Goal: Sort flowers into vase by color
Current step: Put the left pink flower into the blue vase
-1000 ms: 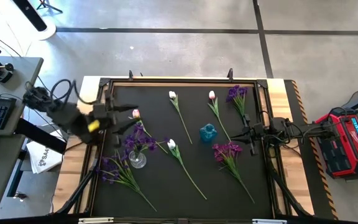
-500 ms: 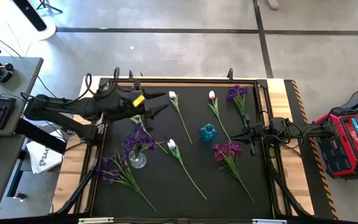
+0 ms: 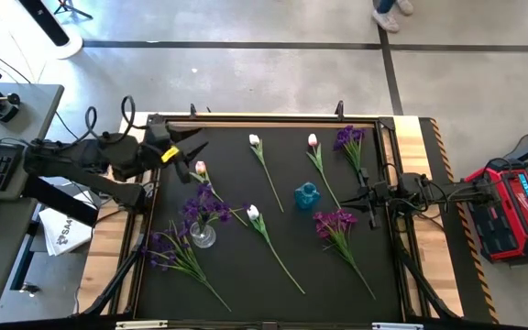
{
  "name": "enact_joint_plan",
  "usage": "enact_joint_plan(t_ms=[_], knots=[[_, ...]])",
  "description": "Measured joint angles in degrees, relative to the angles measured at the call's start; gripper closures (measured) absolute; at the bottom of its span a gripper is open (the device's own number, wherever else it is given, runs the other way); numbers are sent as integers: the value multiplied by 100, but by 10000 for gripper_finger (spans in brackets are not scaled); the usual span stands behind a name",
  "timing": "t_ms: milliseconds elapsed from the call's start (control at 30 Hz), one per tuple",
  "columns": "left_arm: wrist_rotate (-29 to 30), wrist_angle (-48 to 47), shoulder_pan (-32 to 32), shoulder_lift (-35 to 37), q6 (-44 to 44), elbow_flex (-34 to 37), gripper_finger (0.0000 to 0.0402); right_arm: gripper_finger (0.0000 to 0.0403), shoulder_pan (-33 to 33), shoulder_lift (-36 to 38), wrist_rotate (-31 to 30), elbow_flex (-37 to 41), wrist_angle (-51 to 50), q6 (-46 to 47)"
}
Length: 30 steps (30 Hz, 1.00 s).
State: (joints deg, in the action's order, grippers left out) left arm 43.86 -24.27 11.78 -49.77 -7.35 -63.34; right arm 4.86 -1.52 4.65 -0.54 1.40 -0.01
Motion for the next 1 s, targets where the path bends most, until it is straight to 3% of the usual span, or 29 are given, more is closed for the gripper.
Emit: enact_joint_plan(t_ms=[267, 467, 800, 1000], knots=[[835, -265, 189, 624, -775, 857, 216, 402, 0, -1, -1, 0, -1, 0], [1419, -1322, 149, 879, -2324, 1013, 216, 402, 0, -1, -1, 0, 0, 0], [481, -4097, -429, 609, -5712, 1013, 216, 402, 0, -1, 1, 0, -1, 0], [-156, -4722, -933, 39, -6135, 1013, 216, 402, 0, -1, -1, 0, -1, 0]])
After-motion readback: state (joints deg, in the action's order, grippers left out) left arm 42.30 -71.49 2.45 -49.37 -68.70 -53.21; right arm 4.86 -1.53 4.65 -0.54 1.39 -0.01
